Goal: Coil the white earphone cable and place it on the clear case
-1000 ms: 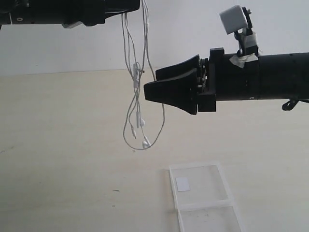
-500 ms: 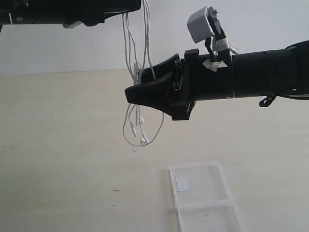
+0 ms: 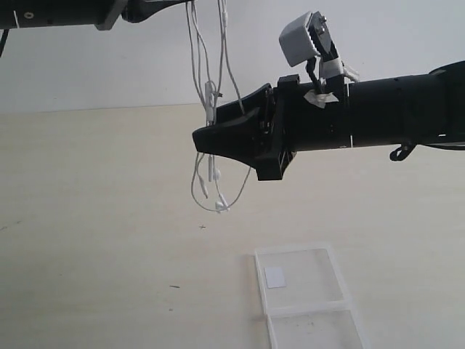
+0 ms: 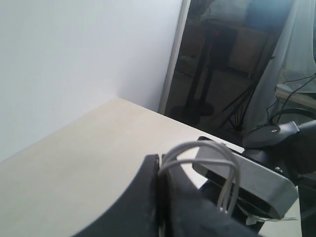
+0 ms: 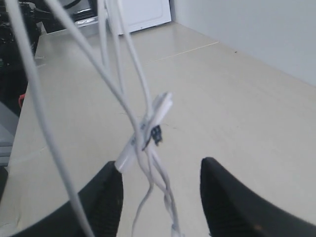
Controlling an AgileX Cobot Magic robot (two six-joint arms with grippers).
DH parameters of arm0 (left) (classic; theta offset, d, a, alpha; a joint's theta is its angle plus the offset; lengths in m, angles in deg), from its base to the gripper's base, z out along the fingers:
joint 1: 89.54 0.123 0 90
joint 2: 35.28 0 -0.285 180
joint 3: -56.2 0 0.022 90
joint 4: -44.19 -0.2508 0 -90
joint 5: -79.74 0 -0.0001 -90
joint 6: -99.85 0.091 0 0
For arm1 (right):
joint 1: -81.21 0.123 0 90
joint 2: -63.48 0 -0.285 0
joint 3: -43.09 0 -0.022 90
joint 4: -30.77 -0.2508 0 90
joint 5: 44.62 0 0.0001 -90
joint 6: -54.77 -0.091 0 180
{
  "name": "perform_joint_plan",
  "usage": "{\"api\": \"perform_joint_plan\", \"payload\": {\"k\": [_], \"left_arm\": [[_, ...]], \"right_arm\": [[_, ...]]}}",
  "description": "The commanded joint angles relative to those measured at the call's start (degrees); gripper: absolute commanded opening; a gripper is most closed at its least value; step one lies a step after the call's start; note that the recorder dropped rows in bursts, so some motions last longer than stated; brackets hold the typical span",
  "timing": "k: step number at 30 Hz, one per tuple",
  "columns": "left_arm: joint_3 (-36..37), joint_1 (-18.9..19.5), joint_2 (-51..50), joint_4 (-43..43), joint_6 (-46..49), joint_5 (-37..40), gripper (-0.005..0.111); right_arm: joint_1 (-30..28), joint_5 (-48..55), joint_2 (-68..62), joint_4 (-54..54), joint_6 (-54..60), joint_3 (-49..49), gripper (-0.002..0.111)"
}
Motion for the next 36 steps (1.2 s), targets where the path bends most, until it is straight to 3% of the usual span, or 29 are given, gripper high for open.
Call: {"api": "perform_joint_plan", "payload": {"k": [1,10,15,21,26,30,36], "left_arm": [[-0.3,0.2,0.5,1.1,-1.9,0.2,0.0],[-0.3,0.2,0.5,0.6,-2.1,0.8,0.0],[-0.3,0.2,0.5,0.2,-2.1,0.8,0.0],[-0.3,0.2,0.5,-1.4,-3.3,0.4,0.0],[-0.3,0.2,0.6,-3.4,-3.3,0.0,0.0],[-0.3,0.2,2.1,-6.3,-3.5,-4.7,0.0],[-0.3,2.5,4.2,-21.8,-15.5,-7.3,0.0]], "right_arm": [[0.1,0.6,0.0,-0.5,0.1,0.5,0.047],[0.1,3.1,0.0,-0.5,-0.7,0.5,0.03],[0.1,3.1,0.0,-0.5,-0.7,0.5,0.027],[0.1,1.0,0.0,-0.5,-2.3,0.5,0.0],[0.1,-0.8,0.0,1.9,-5.9,0.5,0.0],[0.1,-3.8,0.6,4.8,-8.0,0.5,0.0],[0.1,-6.0,1.7,6.1,-9.7,0.5,0.0]]}}
